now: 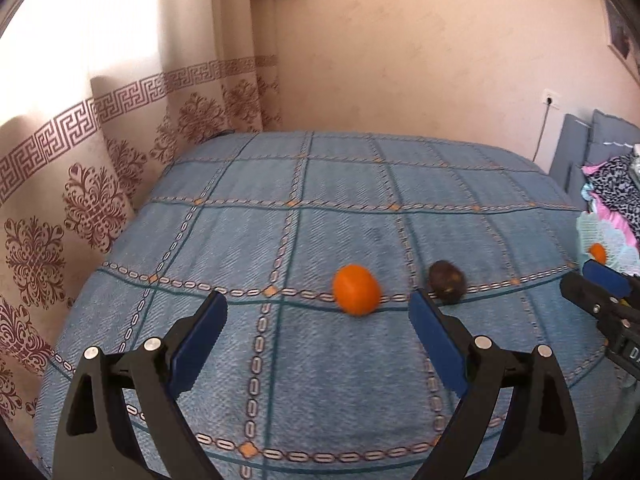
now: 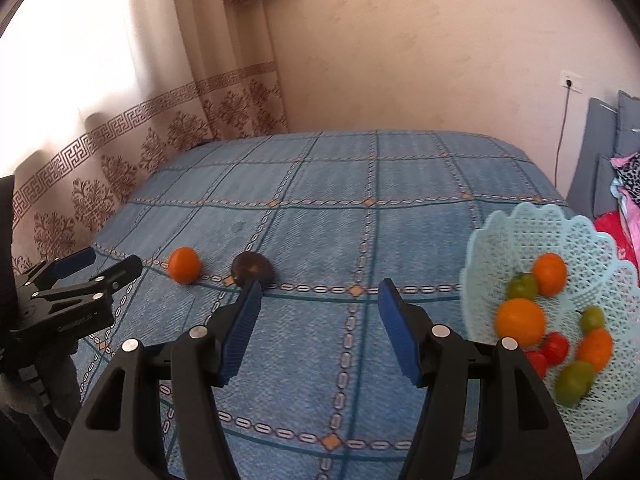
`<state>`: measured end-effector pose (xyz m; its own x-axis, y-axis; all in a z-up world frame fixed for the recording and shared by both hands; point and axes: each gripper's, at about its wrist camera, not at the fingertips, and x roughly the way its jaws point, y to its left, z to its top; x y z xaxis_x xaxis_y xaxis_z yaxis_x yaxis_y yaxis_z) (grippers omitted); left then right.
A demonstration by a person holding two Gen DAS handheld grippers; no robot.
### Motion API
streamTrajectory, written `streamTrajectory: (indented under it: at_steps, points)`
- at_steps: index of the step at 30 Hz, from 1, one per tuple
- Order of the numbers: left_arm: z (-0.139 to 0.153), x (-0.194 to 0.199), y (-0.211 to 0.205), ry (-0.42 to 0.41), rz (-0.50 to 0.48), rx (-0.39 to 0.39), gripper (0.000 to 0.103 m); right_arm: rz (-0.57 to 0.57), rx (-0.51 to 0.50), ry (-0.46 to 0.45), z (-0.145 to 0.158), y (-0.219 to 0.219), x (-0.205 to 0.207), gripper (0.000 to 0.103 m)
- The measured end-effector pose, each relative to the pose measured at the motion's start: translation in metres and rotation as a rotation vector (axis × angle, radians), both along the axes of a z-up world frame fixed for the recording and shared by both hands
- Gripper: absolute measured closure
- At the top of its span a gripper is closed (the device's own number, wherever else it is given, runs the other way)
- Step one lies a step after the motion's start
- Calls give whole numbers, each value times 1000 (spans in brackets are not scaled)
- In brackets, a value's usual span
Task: Organize fruits
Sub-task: 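Move both open tools back toward the orange and dark brown fruit, then grasp the orange with the left tool while the right tool grasps the dark brown fruit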
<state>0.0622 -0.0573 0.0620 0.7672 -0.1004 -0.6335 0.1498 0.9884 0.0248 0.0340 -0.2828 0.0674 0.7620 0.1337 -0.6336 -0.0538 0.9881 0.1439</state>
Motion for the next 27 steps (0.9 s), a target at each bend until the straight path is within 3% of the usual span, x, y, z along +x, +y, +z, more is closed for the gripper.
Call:
streamTrajectory:
  at_steps: [14, 27]
  points:
    - [-30, 41, -11, 102, -65, 18, 14, 56, -5, 66, -18, 22, 20, 41]
    - [-50, 62, -23, 200, -161, -37, 61, 66, -15, 87, -26, 28, 28, 40]
